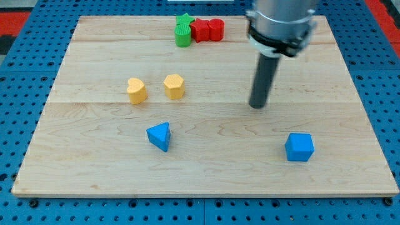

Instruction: Move the blue blocks diagonal to the yellow blocks

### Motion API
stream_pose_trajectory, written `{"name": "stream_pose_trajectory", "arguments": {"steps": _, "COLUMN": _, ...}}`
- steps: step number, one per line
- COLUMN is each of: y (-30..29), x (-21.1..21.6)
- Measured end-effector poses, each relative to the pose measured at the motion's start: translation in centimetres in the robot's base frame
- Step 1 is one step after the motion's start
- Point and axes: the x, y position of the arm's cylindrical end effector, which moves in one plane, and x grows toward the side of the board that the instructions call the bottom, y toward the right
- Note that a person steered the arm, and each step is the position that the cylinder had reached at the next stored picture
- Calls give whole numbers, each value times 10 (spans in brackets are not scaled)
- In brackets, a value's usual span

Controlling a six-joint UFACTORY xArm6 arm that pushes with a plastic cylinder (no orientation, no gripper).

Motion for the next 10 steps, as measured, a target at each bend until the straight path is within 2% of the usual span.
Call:
{"name": "stream_pose_trajectory", "arguments": {"steps": 1, "y": -103, "x": -27}}
{"name": "stream_pose_trajectory", "arguments": {"steps": 2, "y": -203, "x": -5}}
{"name": "stream_pose_trajectory", "arguments": {"steps": 3, "y": -237, "x": 36}}
{"name": "stream_pose_trajectory", "arguments": {"steps": 4, "y": -232, "x": 78}}
{"name": "stream_pose_trajectory", "arguments": {"steps": 7, "y": -31, "x": 91}}
{"name": "stream_pose_trajectory", "arguments": {"steps": 9, "y": -97, "x": 60}}
{"name": "stream_pose_trajectory", "arguments": {"steps": 10, "y": -56, "x": 48}}
